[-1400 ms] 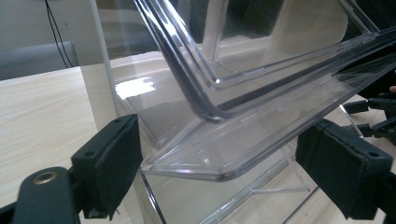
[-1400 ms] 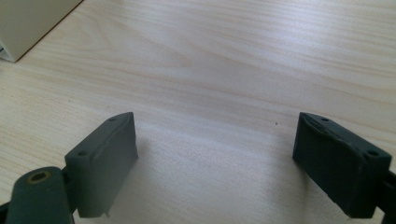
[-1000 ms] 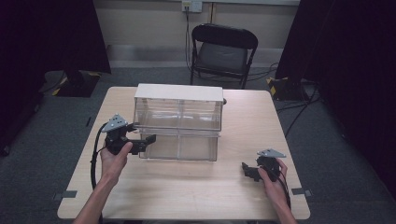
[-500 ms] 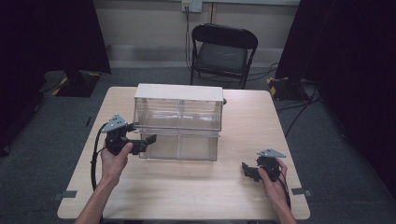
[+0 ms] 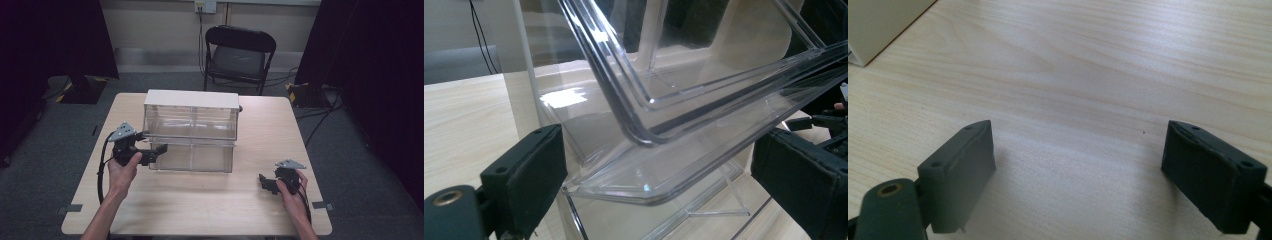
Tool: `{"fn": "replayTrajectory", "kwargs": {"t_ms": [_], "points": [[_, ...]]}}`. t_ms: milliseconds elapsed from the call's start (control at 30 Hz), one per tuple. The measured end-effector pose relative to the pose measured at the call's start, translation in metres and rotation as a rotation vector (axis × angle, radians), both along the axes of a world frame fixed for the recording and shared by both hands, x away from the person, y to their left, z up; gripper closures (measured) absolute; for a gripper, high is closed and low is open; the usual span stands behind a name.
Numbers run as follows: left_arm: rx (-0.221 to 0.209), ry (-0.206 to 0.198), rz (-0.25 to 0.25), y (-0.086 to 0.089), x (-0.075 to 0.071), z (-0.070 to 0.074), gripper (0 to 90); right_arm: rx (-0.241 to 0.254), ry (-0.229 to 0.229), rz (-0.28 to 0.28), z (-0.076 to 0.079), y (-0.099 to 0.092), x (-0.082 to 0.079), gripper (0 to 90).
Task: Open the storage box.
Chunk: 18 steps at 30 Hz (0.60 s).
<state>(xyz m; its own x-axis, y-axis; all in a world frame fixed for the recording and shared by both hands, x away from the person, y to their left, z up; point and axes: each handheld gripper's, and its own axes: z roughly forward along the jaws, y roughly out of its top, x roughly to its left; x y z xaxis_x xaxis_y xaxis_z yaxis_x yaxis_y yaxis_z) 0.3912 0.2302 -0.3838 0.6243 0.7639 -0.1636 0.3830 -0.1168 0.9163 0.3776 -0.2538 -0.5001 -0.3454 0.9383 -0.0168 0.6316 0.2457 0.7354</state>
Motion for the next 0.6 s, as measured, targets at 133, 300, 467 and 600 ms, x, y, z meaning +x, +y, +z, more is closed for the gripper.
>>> {"fn": "replayTrajectory", "kwargs": {"t_ms": [133,300,467,600], "points": [[-0.001,0.0,0.0,-0.0001,0.0,0.0,7.4,-0.001,0.0,-0.002,0.0,0.0001,0.0,13.0],[0.002,-0.003,0.003,-0.0004,0.0,0.0001,7.3,-0.001,0.0,-0.002,0.0,0.0001,0.0001,13.0],[0.002,-0.003,0.003,-0.0004,-0.0001,0.0,7.3,0.0,0.0,-0.002,0.0,0.0001,0.0001,13.0],[0.002,-0.004,0.003,-0.0004,0.0,0.0,7.3,-0.001,0.0,-0.002,-0.0001,0.0001,0.0001,13.0]]}}
